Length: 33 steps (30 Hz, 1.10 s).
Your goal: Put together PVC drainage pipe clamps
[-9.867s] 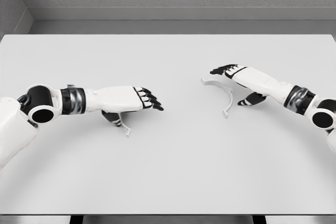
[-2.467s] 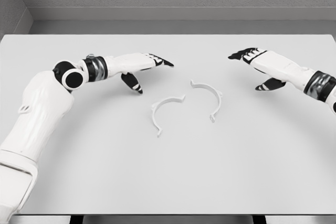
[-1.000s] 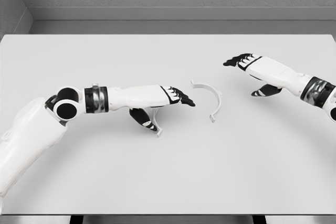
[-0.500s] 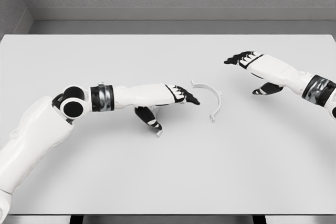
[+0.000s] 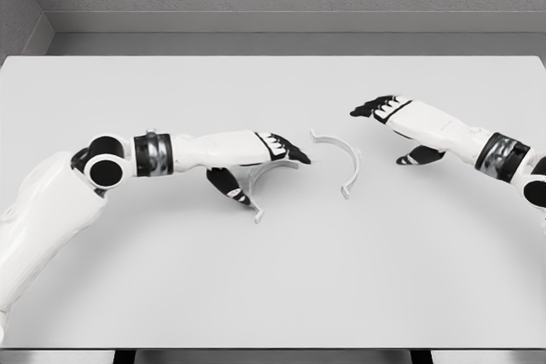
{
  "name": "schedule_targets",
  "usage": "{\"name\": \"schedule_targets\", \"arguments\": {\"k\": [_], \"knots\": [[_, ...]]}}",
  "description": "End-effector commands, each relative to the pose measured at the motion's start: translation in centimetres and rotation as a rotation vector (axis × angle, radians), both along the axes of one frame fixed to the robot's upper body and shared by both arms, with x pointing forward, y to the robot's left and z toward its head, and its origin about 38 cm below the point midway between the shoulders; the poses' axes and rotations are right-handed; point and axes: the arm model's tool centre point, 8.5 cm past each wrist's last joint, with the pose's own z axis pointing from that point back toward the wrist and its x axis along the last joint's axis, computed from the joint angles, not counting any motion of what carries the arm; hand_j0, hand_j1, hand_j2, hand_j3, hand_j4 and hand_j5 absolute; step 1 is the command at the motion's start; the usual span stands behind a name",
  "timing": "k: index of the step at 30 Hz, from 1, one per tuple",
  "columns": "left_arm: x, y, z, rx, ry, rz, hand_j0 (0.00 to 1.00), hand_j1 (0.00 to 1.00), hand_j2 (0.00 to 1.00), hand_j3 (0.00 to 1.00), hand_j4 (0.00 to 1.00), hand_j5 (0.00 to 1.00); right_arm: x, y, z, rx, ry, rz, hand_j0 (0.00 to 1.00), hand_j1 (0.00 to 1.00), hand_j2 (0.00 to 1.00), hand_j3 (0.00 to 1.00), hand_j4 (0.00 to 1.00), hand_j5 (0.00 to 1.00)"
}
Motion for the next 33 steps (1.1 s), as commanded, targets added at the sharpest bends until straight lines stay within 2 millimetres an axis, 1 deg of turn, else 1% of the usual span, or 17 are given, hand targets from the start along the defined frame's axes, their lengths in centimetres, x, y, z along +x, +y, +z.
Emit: {"name": "schedule_targets", "arguments": {"k": [1, 5, 7, 9, 10, 16, 17, 19, 21, 23, 24, 25, 26, 27, 28, 31, 33], "knots": [[0.0, 0.3, 0.0, 0.0, 0.005, 0.008, 1.0, 1.0, 1.0, 1.0, 1.0, 1.0, -0.1, 0.8, -0.1, 0.013, 0.001, 0.015, 1.0, 1.0, 1.0, 1.0, 1.0, 1.0], [-0.1, 0.0, -0.3, -0.001, 0.01, 0.002, 1.0, 1.0, 1.0, 1.0, 1.0, 1.0, -0.2, 0.8, -0.2, 0.013, 0.003, 0.017, 1.0, 1.0, 1.0, 1.0, 1.0, 1.0], [-0.4, -0.5, -0.7, 0.001, 0.017, -0.01, 1.0, 1.0, 1.0, 1.0, 1.0, 1.0, -0.1, 0.5, 0.0, 0.017, -0.001, 0.007, 1.0, 1.0, 1.0, 1.0, 1.0, 1.0], [-0.5, -0.5, -0.7, 0.001, 0.019, -0.01, 1.0, 1.0, 1.0, 1.0, 1.0, 1.0, 0.6, -1.5, 1.2, 0.027, -0.027, -0.05, 1.0, 1.0, 1.0, 1.0, 1.0, 1.0], [-0.5, -0.5, -0.7, 0.001, 0.019, -0.01, 1.0, 1.0, 1.0, 1.0, 1.0, 1.0, 0.8, -2.3, 1.1, 0.029, -0.022, -0.073, 1.0, 1.0, 1.0, 1.0, 1.0, 1.0], [-0.5, -0.6, -0.8, 0.001, 0.02, -0.012, 1.0, 1.0, 1.0, 1.0, 1.0, 1.0, 1.0, -3.6, 1.3, 0.029, -0.022, -0.108, 1.0, 1.0, 1.0, 1.0, 1.0, 1.0], [-0.5, -0.9, -0.8, -0.004, 0.02, -0.016, 1.0, 1.0, 1.0, 1.0, 1.0, 1.0, 1.2, -4.4, 1.6, 0.037, -0.029, -0.132, 1.0, 1.0, 1.0, 1.0, 1.0, 1.0], [-0.5, -1.2, -0.7, -0.008, 0.017, -0.019, 1.0, 1.0, 1.0, 1.0, 1.0, 1.0, 1.3, -4.9, 1.5, 0.039, -0.022, -0.146, 1.0, 1.0, 1.0, 1.0, 1.0, 1.0], [-0.6, -1.5, -0.8, -0.01, 0.022, -0.025, 1.0, 1.0, 1.0, 1.0, 1.0, 1.0, 1.4, -5.5, 1.8, 0.046, -0.031, -0.163, 1.0, 1.0, 1.0, 1.0, 1.0, 1.0], [-0.7, -1.8, -1.0, -0.003, 0.018, -0.029, 1.0, 1.0, 1.0, 1.0, 1.0, 1.0, 1.3, -5.6, 1.5, 0.045, -0.023, -0.167, 1.0, 1.0, 1.0, 1.0, 1.0, 1.0], [-0.6, -1.8, -1.0, -0.002, 0.019, -0.027, 1.0, 1.0, 1.0, 1.0, 1.0, 1.0, 1.2, -5.9, 1.0, 0.047, -0.012, -0.177, 1.0, 1.0, 1.0, 1.0, 1.0, 1.0], [-0.5, -1.8, -1.0, -0.001, 0.019, -0.026, 1.0, 1.0, 1.0, 1.0, 1.0, 1.0, 1.3, -6.7, 1.1, 0.073, -0.016, -0.212, 1.0, 1.0, 1.0, 1.0, 1.0, 1.0], [-0.5, -1.8, -1.0, -0.001, 0.019, -0.026, 1.0, 1.0, 1.0, 1.0, 1.0, 1.0, 1.2, -8.3, 0.6, 0.086, -0.005, -0.26, 1.0, 1.0, 1.0, 1.0, 1.0, 1.0], [-0.5, -1.8, -1.0, 0.0, 0.017, -0.026, 1.0, 1.0, 1.0, 1.0, 1.0, 1.0, 1.2, -9.0, -0.1, 0.098, 0.012, -0.289, 1.0, 1.0, 1.0, 1.0, 1.0, 1.0], [-0.5, -2.1, -0.9, -0.005, 0.015, -0.03, 1.0, 1.0, 1.0, 1.0, 1.0, 1.0, 1.4, -8.0, -0.8, 0.13, 0.023, -0.289, 1.0, 1.0, 1.0, 1.0, 1.0, 1.0], [-0.4, -2.5, -0.9, -0.01, 0.019, -0.032, 1.0, 1.0, 1.0, 1.0, 1.0, 1.0, 1.5, -8.2, -0.5, 0.141, 0.014, -0.302, 1.0, 1.0, 1.0, 1.0, 1.0, 1.0], [-0.5, -3.2, -0.8, -0.019, 0.018, -0.042, 1.0, 1.0, 1.0, 1.0, 1.0, 1.0, 1.5, -7.8, -0.6, 0.134, 0.03, -0.286, 1.0, 1.0, 1.0, 1.0, 1.0, 1.0]]}}
